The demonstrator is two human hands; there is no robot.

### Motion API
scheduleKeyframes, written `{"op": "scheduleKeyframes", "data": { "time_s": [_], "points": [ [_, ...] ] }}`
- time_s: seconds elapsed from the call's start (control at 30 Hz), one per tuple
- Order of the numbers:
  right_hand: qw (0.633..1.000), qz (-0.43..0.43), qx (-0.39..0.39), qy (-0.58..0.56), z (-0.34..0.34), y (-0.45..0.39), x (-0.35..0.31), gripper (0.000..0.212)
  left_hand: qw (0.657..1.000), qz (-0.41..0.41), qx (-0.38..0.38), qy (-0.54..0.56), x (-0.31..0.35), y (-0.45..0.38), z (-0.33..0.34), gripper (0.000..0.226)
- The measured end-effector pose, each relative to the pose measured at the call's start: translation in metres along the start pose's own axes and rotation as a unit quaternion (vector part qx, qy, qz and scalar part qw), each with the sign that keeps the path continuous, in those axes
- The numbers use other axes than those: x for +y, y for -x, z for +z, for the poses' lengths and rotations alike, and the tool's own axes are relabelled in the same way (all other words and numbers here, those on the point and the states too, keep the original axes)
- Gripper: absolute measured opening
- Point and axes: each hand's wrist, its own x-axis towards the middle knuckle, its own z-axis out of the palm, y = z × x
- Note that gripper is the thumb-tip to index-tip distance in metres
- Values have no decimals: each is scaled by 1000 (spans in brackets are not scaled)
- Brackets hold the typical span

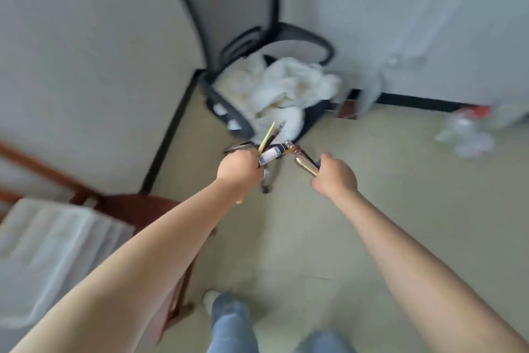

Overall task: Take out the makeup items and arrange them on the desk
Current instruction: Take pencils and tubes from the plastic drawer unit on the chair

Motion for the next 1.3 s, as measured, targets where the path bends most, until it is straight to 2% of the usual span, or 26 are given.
{"op": "scheduleKeyframes", "data": {
  "time_s": [0.1,0.2,0.37,0.53,0.77,0.97,1.17,1.3],
  "points": [
    [995,78,52,21,-58,29,126,31,990,129,-15,-52,140,-1,35,19],
    [982,164,92,27,-108,77,254,32,961,255,-35,-96,283,27,84,21],
    [943,297,148,24,-167,163,441,33,877,452,-44,-160,487,94,161,23],
    [899,401,173,17,-202,221,584,32,788,575,-34,-219,644,134,219,23],
    [826,523,210,6,-284,249,786,26,701,670,-24,-243,886,150,293,24],
    [757,607,238,-35,-356,281,924,28,615,748,-17,-251,1078,193,341,26],
    [701,658,258,-98,-388,316,1081,20,564,785,-24,-254,1231,240,432,27],
    [690,653,283,-130,-419,334,1207,25,551,796,-18,-249,1349,273,495,28]
  ]
}}
